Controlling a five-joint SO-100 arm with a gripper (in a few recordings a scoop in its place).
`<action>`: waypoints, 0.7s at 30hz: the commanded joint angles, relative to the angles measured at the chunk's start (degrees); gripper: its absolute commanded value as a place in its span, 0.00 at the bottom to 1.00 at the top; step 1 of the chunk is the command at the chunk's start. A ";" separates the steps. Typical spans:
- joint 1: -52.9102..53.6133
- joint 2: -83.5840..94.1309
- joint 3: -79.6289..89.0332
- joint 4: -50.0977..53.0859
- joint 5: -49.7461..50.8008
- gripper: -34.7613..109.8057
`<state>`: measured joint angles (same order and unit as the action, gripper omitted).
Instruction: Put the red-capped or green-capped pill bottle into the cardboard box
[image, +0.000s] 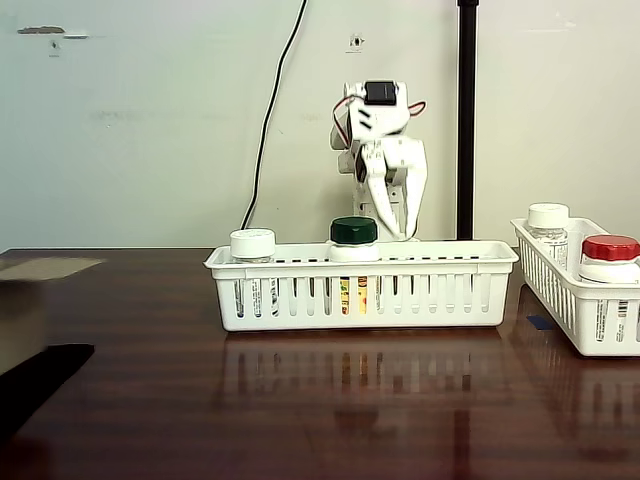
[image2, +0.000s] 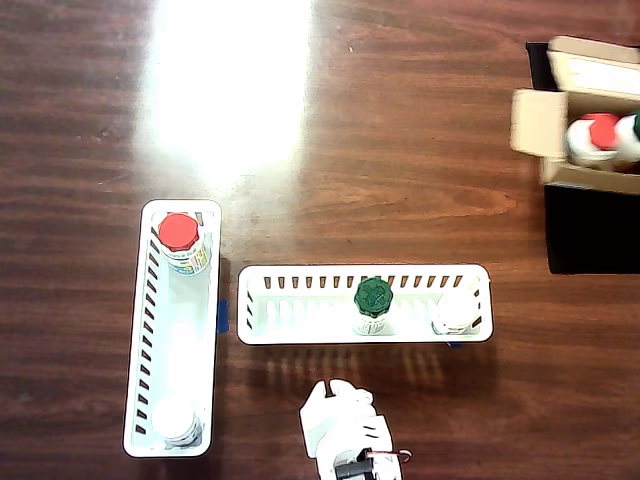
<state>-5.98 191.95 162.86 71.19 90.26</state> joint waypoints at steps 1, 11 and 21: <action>-1.67 4.92 5.27 -4.48 4.57 0.26; -11.25 4.92 6.77 -5.71 5.89 0.26; -22.59 4.83 6.77 -5.71 -21.62 0.26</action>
<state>-24.70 192.04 169.72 65.92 73.92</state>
